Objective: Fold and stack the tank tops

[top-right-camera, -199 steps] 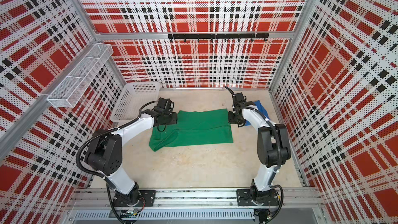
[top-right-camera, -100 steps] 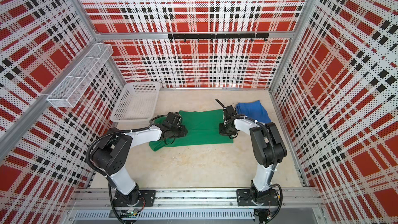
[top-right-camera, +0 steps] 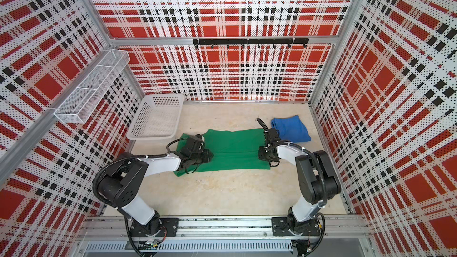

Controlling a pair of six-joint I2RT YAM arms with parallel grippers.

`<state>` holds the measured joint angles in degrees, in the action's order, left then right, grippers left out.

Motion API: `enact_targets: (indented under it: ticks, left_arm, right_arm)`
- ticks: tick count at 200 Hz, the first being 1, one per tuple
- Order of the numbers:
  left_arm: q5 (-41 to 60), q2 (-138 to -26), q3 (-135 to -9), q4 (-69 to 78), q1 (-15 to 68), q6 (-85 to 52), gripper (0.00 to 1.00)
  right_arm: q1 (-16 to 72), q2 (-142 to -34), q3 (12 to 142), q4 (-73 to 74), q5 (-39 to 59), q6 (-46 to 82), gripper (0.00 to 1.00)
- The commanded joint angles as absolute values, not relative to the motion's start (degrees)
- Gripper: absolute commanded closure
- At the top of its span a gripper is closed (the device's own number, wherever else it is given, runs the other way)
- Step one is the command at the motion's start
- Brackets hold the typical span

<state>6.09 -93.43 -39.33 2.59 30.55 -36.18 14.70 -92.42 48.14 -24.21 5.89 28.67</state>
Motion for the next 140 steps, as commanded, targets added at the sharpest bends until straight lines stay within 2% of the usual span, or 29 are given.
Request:
enact_targets:
  ticks: [1,29,61,69,70,80,102,140]
  left_arm:
    - [7.22,-90.58,-31.48,-7.23,33.18,-41.81,0.62]
    - [4.44,-82.02,-30.05,-11.69,34.81,-44.54,0.61]
    - [5.53,-80.07,-41.23,-16.61,27.06,-34.86,0.58]
    - [5.48,-81.47,-45.34,-17.8,25.57,-31.78,0.57]
    - [5.46,-81.74,-45.87,-17.95,25.4,-31.4,0.57]
    - [4.42,-84.28,-50.99,-19.52,24.41,-27.67,0.57]
    - [2.69,-91.22,-59.81,-20.33,22.8,-21.88,0.57]
    - [2.0,-102.74,-68.5,-19.88,22.48,-15.88,0.57]
  right_arm:
    - [14.02,-88.75,43.59,-33.13,0.95,31.25,0.8]
    - [14.0,-81.04,41.15,-34.67,4.1,30.51,0.78]
    - [12.93,-75.81,50.2,-35.9,7.94,20.8,0.72]
    - [12.22,-75.75,52.22,-35.0,8.29,18.19,0.57]
    - [12.09,-75.96,52.8,-34.81,8.4,17.6,0.52]
    - [11.62,-77.47,55.61,-34.37,9.68,14.06,0.43]
    - [11.43,-84.03,61.55,-34.21,10.85,9.31,0.43]
    - [11.08,-92.45,66.36,-27.69,12.28,6.74,0.51]
